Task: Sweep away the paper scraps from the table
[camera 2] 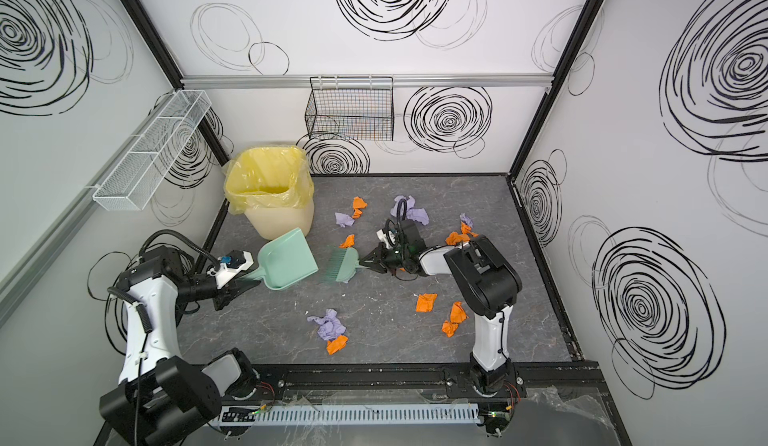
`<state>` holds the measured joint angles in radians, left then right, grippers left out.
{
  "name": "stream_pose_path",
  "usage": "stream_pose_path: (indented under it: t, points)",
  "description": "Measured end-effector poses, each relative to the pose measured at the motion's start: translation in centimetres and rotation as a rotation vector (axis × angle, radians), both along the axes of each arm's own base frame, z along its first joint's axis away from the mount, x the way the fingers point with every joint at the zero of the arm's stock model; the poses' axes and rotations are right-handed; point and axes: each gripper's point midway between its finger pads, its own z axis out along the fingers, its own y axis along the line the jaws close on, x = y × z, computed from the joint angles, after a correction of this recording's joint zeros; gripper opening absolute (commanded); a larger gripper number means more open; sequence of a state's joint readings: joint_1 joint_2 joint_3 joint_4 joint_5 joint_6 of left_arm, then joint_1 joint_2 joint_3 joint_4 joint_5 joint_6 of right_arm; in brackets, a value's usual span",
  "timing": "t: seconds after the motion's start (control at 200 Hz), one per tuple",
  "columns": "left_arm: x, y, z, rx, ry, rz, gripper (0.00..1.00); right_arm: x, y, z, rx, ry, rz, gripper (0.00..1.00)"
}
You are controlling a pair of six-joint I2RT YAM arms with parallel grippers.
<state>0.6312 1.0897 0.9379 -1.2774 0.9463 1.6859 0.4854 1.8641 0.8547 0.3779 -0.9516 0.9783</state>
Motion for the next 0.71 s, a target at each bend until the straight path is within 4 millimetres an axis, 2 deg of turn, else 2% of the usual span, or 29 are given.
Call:
stream_pose_path:
  t: [0.17,0.275,0.335,0.485,0.57,0.64,0.705]
  points:
    - [0.1,0.1,-0.2,-0.004,-0.001,0.000,0.00,-1.3,-5.1,0.8,-0.058,-0.011,-0.044,0.00]
    - [0.2,0.1,-0.5,-0.013,0.005,0.000,0.00,-1.3,-7.4,2.8,-0.085,-0.061,-0.063,0.00]
    - [0.2,0.1,-0.5,-0.014,0.006,0.000,0.00,-1.5,-7.7,4.4,-0.092,-0.098,-0.047,0.00]
    - [0.2,0.0,-0.4,-0.016,-0.001,-0.001,0.00,-3.1,-5.5,9.8,-0.064,-0.232,0.072,0.00]
    - [0.1,-0.1,-0.4,-0.013,-0.005,-0.001,0.00,-5.3,-3.2,12.7,-0.023,-0.317,0.166,0.00]
    - [0.0,-0.2,-0.4,-0.012,-0.008,-0.001,0.00,-7.8,-1.2,13.9,0.011,-0.347,0.252,0.00]
    - [-0.1,-0.2,-0.4,-0.012,-0.007,-0.001,0.00,-9.9,0.4,13.9,0.028,-0.340,0.326,0.00]
